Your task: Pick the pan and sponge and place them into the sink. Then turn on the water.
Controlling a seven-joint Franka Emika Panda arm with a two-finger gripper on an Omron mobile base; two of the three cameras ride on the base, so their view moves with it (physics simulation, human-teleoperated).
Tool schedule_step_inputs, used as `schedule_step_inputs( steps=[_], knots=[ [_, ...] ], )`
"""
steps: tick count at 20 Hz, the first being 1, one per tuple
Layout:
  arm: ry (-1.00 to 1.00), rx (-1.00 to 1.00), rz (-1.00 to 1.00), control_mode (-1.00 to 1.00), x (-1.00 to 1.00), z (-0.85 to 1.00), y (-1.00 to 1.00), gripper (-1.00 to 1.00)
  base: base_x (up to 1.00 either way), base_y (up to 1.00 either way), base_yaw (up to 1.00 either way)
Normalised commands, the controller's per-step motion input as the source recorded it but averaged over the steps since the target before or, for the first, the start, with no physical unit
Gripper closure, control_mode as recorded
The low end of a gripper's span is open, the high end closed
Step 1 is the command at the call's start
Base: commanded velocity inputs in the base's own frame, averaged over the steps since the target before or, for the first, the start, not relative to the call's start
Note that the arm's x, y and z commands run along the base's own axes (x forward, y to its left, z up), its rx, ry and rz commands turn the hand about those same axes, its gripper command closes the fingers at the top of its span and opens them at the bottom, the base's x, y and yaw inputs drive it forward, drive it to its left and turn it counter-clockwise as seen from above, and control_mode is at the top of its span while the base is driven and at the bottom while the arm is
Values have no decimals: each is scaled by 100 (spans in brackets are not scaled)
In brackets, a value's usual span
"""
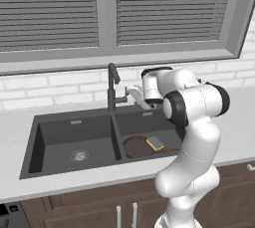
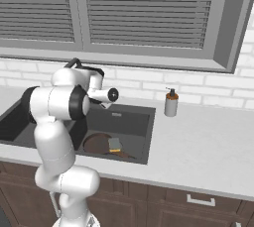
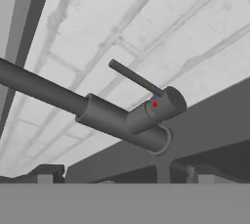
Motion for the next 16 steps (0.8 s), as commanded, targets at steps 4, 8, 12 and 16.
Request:
schedule_step_inputs(
  steps=[4, 8, 12, 16],
  knots=[
    [0, 0, 0, -100, 12, -8, 3, -100, 0, 0, 0],
    [0, 0, 0, -100, 14, -8, 3, -100, 0, 0, 0],
    [0, 0, 0, -100, 12, -9, 1, -100, 0, 0, 0],
    [0, 0, 0, -100, 12, -13, 2, -100, 0, 0, 0]
  ],
)
